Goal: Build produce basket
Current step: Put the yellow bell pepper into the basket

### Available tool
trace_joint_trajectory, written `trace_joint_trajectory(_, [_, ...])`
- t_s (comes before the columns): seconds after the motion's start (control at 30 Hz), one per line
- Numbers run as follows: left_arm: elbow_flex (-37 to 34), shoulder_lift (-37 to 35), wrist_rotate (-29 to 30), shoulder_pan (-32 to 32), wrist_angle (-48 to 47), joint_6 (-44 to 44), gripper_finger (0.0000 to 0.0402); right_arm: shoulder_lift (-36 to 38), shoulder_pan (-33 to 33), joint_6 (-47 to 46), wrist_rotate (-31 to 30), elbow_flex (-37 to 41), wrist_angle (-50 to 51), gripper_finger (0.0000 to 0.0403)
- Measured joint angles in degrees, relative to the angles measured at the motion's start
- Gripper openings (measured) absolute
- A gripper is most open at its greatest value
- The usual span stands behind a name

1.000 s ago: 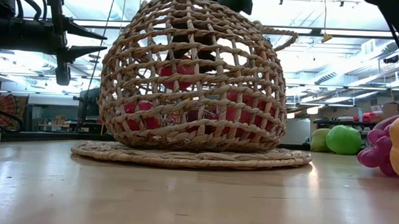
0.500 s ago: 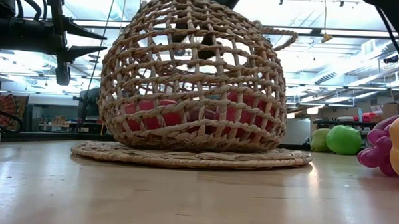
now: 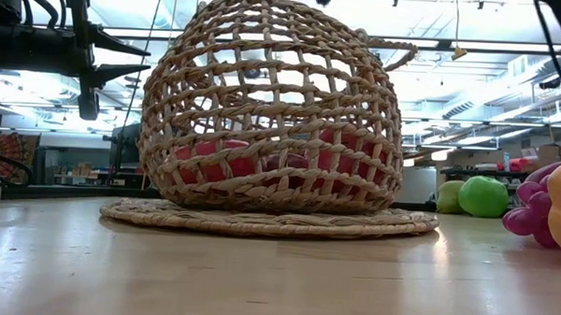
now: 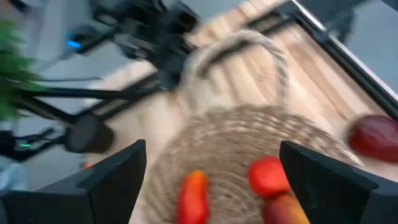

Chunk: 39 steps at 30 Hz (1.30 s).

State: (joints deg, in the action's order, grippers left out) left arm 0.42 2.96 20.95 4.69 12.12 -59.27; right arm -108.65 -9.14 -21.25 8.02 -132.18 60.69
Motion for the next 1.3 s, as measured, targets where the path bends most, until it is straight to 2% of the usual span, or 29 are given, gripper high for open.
trace_joint_trajectory(0.27, [0.0,0.0,0.0,0.0,0.0,0.0,0.009,1.2,8.9,-2.7,2.3,0.0,2.1,0.037])
trace_joint_trajectory(0.47, [0.0,0.0,0.0,0.0,-0.1,0.0,0.0091,1.2,17.3,-15.8,2.5,0.1,17.3,0.0366])
trace_joint_trajectory(0.57, [0.0,0.0,0.0,0.0,-0.1,0.0,0.0091,1.2,22.0,-24.2,-0.3,0.1,24.4,0.0366])
trace_joint_trajectory(0.67, [0.0,0.0,0.0,0.0,-0.1,0.0,0.0091,1.0,27.8,-30.6,-6.7,0.1,29.3,0.0366])
trace_joint_trajectory(0.8, [0.0,0.0,0.0,0.0,-0.1,0.0,0.0089,0.9,34.7,-37.1,-17.6,3.0,29.4,0.0364])
trace_joint_trajectory(0.83, [0.0,0.0,0.0,0.0,-0.1,0.0,0.009,0.8,35.7,-38.9,-18.4,4.2,29.3,0.0361])
trace_joint_trajectory(1.07, [0.0,0.0,0.0,0.0,0.0,0.0,0.0089,0.9,41.0,-45.0,-15.5,13.9,29.3,0.0338])
trace_joint_trajectory(1.3, [0.0,0.0,0.0,0.0,0.0,0.0,0.0091,3.2,46.0,-43.0,-17.2,22.3,23.9,0.031])
